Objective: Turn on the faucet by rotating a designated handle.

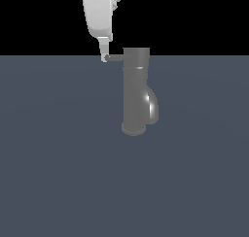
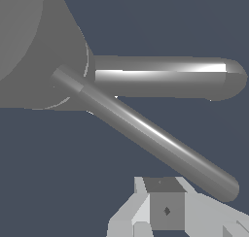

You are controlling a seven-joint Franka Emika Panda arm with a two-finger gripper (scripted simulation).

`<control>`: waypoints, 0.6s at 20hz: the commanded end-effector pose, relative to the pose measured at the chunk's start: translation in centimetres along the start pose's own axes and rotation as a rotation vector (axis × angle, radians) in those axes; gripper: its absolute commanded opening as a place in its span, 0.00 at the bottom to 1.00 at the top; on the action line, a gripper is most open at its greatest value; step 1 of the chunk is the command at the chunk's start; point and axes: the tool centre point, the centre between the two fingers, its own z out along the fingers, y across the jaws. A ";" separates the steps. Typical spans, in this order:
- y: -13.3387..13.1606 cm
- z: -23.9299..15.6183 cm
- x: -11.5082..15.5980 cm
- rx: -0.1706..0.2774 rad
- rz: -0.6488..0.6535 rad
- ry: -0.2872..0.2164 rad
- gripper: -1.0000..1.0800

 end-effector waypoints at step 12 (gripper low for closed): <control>3.8 -0.1 4.7 -0.003 0.015 0.002 0.00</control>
